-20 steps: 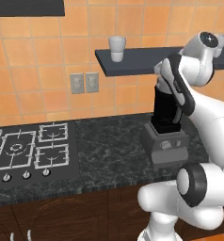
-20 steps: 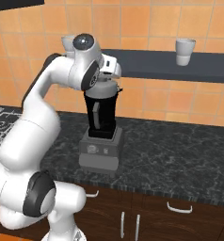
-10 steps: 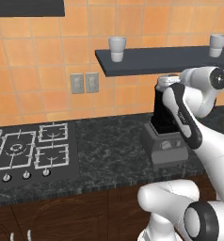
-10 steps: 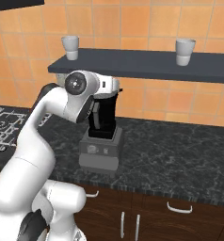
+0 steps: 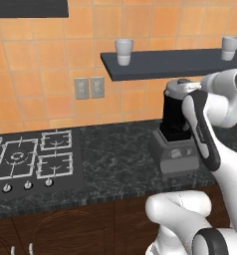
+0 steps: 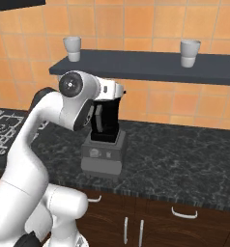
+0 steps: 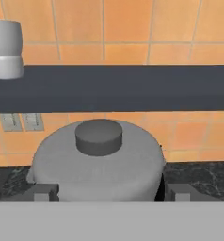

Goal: Close the lid blender by securely placing the lid on top.

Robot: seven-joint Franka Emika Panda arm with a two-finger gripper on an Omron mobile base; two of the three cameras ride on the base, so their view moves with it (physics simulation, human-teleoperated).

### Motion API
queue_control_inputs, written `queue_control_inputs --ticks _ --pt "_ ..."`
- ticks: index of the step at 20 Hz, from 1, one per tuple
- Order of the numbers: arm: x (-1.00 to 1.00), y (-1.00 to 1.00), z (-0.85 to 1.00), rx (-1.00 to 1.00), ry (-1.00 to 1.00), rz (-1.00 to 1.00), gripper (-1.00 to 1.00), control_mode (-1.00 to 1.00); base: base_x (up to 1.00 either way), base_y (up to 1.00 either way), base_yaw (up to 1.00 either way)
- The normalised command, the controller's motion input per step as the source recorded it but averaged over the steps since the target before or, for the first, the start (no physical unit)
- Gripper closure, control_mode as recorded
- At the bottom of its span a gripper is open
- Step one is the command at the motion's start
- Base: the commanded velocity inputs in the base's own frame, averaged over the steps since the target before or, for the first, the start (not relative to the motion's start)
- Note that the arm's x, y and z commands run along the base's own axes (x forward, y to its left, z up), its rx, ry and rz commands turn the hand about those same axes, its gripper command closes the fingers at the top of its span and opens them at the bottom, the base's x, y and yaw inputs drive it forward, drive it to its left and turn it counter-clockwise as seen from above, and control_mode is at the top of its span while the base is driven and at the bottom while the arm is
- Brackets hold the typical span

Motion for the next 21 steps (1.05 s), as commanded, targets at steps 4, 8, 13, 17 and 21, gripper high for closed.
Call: queue_control_inputs --ticks 4,8,13,17,21 --pt "-0.95 -0.23 0.07 0.0 0.06 -0.04 -1.0 -1.0 0.0 0.0 0.0" --pt "-0.98 -0.18 0.01 -0.01 0.0 -0.01 -1.0 -1.0 0.0 0.0 0.0" --pt "-0.59 -0.34 -0.09 -0.03 0.0 0.03 -1.0 -1.0 0.0 0.0 0.0" --pt "-0.28 -0.39 -0.03 0.0 0.0 0.02 -1.0 -1.0 0.0 0.0 0.0" --pt "-0.2 -0.41 -0.01 0.0 0.0 0.0 -1.0 -1.0 0.0 0.0 0.0"
